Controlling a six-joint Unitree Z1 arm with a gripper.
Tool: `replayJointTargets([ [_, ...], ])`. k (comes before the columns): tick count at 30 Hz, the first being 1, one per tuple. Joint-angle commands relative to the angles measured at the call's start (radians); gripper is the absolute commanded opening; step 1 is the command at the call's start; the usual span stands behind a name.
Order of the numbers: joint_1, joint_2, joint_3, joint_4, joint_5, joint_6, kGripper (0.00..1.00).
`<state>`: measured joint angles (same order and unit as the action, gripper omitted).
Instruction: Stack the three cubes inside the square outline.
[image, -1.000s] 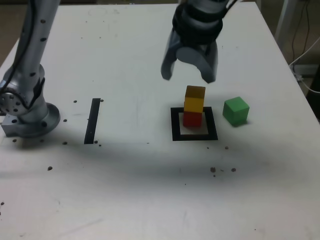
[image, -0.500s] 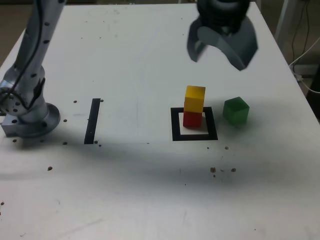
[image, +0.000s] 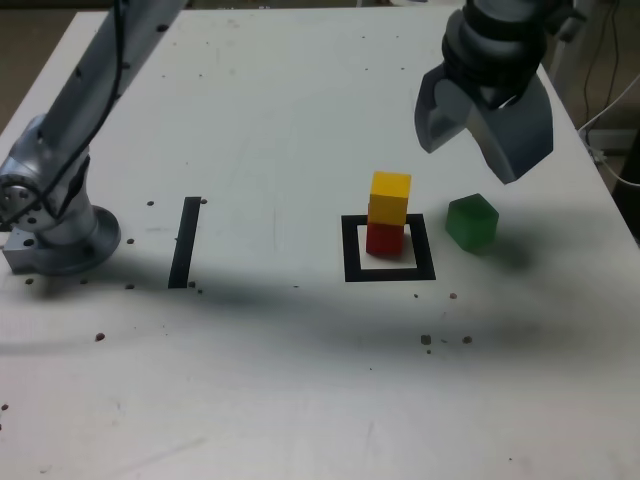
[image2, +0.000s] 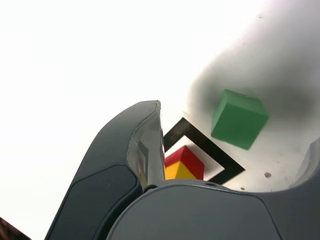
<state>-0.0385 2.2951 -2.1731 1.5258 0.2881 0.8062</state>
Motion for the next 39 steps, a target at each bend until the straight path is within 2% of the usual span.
replayJointTargets([
  [1,0.006,0.016,-0.014,-0.003,-0.005,0.011,1.00],
  [20,0.004,0.153,-0.082,-0.033,-0.116,0.051,0.96],
  [26,0.000,0.198,-0.102,-0.028,-0.134,0.043,0.91],
  [30,-0.001,0.210,-0.110,-0.017,-0.130,0.013,0.77],
  [36,-0.003,0.219,-0.114,-0.014,-0.128,-0.031,0.34],
  [39,-0.004,0.218,-0.115,-0.014,-0.130,-0.032,0.24],
])
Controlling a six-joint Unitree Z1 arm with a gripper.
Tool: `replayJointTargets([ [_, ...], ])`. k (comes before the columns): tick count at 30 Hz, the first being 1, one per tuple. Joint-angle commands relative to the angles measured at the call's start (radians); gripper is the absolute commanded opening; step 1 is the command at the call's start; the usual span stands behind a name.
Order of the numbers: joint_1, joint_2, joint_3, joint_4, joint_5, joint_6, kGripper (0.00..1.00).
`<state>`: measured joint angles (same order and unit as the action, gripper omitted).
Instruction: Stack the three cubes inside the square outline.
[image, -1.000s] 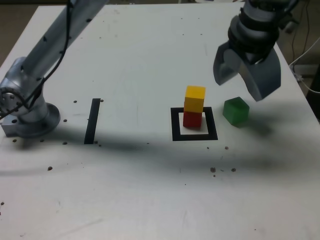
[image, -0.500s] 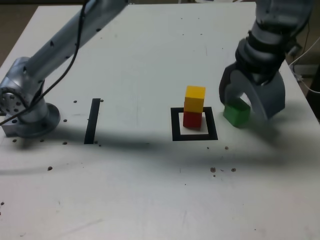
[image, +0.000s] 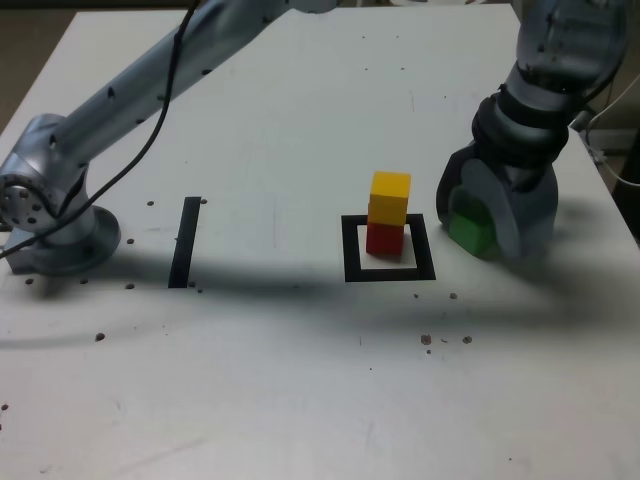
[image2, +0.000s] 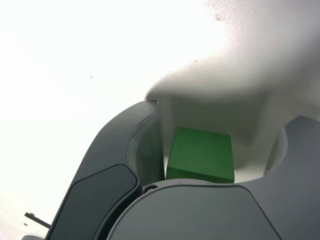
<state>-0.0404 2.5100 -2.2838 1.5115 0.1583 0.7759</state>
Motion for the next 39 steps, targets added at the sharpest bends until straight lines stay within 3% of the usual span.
replayJointTargets([
  [1,-0.003,0.003,-0.005,0.001,-0.001,-0.001,0.23],
  [20,-0.008,0.004,-0.023,0.019,-0.001,-0.006,0.22],
  [27,-0.021,-0.032,-0.080,0.081,0.037,-0.026,0.22],
  [33,-0.003,-0.116,-0.073,0.121,0.073,-0.114,0.22],
  [39,0.050,-0.216,0.019,0.125,0.069,-0.303,0.22],
])
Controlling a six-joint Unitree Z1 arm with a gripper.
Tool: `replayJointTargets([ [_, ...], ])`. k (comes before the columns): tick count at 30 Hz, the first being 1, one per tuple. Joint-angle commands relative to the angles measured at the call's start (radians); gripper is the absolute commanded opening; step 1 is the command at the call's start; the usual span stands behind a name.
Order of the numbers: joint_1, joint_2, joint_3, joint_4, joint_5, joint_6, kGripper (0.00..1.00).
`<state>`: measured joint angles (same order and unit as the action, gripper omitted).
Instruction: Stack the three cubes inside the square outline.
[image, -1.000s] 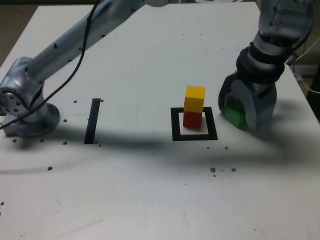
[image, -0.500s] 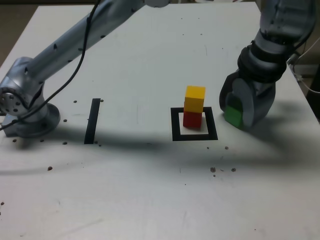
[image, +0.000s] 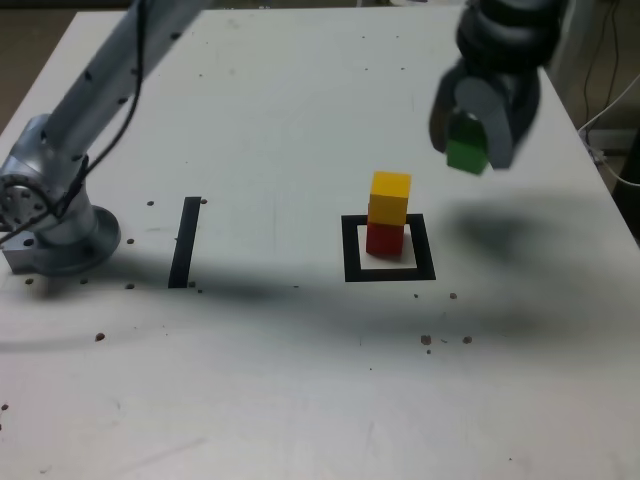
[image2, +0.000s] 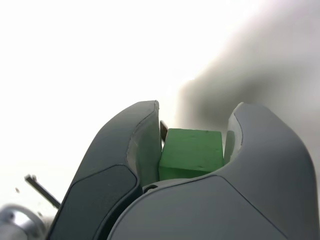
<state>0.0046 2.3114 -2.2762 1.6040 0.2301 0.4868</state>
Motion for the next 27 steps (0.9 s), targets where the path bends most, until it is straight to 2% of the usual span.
replayJointTargets([
  [1,0.015,-0.033,0.035,0.033,-0.006,-0.048,0.22],
  [8,0.056,-0.131,0.177,0.032,-0.023,-0.220,0.22],
  [12,0.066,-0.174,0.242,0.032,-0.052,-0.278,0.22],
  [17,0.069,-0.202,0.286,0.032,-0.079,-0.313,0.22],
  [27,0.060,-0.212,0.344,0.021,-0.157,-0.326,0.22],
])
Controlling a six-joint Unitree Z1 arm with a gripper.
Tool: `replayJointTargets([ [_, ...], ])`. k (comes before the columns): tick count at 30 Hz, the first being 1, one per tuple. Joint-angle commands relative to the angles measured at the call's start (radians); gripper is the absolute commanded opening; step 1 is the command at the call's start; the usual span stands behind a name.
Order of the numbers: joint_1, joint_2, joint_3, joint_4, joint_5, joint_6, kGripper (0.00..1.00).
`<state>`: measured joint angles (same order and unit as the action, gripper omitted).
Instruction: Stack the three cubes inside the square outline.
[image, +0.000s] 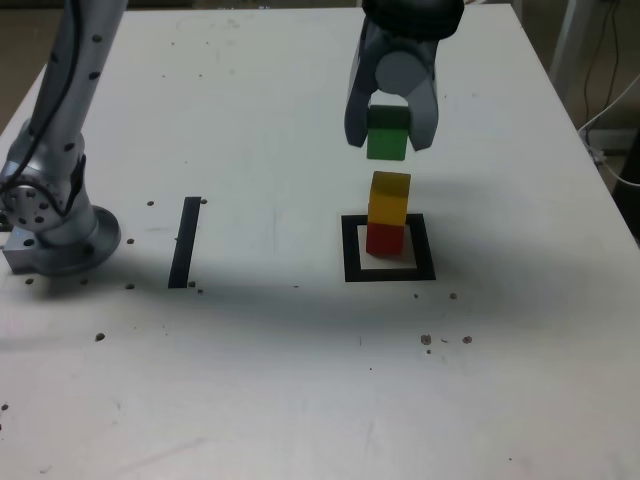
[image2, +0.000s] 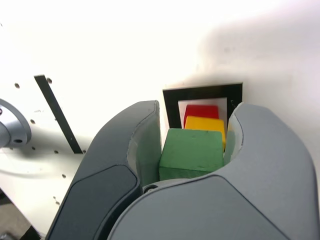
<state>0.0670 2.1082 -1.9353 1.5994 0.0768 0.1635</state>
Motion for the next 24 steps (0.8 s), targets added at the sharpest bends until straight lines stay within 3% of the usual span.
replayJointTargets([
  [1,-0.004,-0.010,0.007,0.024,-0.008,-0.003,0.22],
  [24,-0.027,0.015,0.031,-0.034,-0.041,-0.007,0.22],
])
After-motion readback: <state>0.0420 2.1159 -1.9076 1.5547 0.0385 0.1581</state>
